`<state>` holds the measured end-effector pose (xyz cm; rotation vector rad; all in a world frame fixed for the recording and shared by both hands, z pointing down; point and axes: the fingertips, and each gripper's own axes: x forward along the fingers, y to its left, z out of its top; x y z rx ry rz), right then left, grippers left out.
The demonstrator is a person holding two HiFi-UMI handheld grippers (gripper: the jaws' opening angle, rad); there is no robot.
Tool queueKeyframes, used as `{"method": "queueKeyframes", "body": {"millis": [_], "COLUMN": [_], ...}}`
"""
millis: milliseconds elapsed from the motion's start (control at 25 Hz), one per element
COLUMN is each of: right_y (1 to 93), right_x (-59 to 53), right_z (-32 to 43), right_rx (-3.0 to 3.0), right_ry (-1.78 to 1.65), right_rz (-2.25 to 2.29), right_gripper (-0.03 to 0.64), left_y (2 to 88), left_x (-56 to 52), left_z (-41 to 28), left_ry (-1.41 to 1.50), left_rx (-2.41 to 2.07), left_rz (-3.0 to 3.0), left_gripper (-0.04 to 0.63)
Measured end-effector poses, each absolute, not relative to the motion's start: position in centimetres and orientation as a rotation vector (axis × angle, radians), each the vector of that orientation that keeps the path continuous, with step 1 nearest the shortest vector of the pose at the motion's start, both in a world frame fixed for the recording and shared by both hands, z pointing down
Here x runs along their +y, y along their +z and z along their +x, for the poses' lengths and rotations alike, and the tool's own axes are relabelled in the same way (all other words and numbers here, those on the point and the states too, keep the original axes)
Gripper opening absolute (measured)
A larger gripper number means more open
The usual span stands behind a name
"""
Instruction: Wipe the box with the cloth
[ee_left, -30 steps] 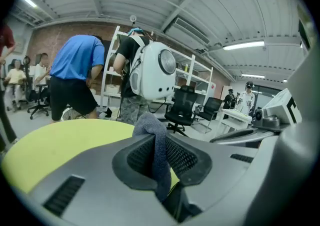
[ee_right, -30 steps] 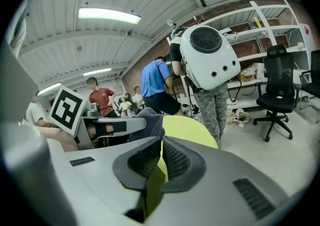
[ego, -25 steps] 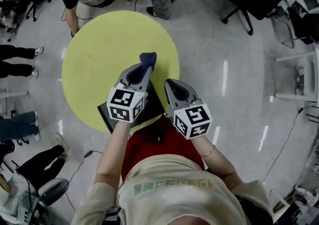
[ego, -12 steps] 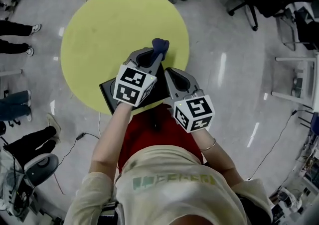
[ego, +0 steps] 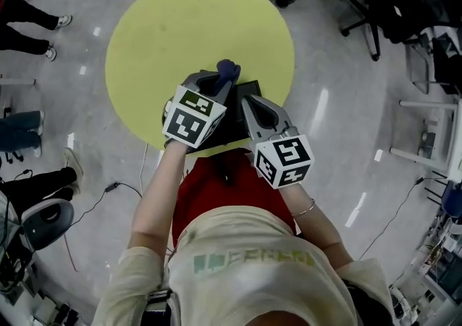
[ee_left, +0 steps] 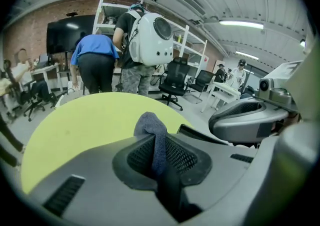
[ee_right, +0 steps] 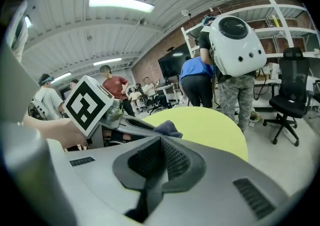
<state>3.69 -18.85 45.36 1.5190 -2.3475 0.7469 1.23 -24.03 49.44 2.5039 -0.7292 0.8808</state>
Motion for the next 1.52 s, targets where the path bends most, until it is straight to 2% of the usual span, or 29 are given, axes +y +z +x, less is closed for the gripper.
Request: {"method": "queueKeyframes", "body": {"millis": [640, 920, 1160, 1520], "right_y": [43.3, 42.9, 42.5, 41.4], "right_x": [-17.0, -15.8, -14.7, -13.5], "right_z": [-6.3, -5.7, -2.5, 4.9], "right_rx": [-2.385, -2.349, -2.342, -2.372], "right_ry": [0.667, 0.651, 0.663, 0.652], "right_rz": [1.415, 1.482, 1.542, 1.557], "right_gripper": [0.038, 0.038, 0.038, 0.038], "left_y": [48.5, 46.0, 42.9, 41.4], "left_x": [-22.7, -23.2, -21.4, -18.2], "left_z": [-12.9, -17.4, -13.7, -0.5], "left_ry": [0.946, 0.818, 0.710, 0.657], "left_rx": [-0.898, -1.075, -1.016, -0.829], "left_rz": [2.426, 2.408, 2.450, 2.491], "left_gripper": [0.063, 0.063, 0.063, 0.063]}}
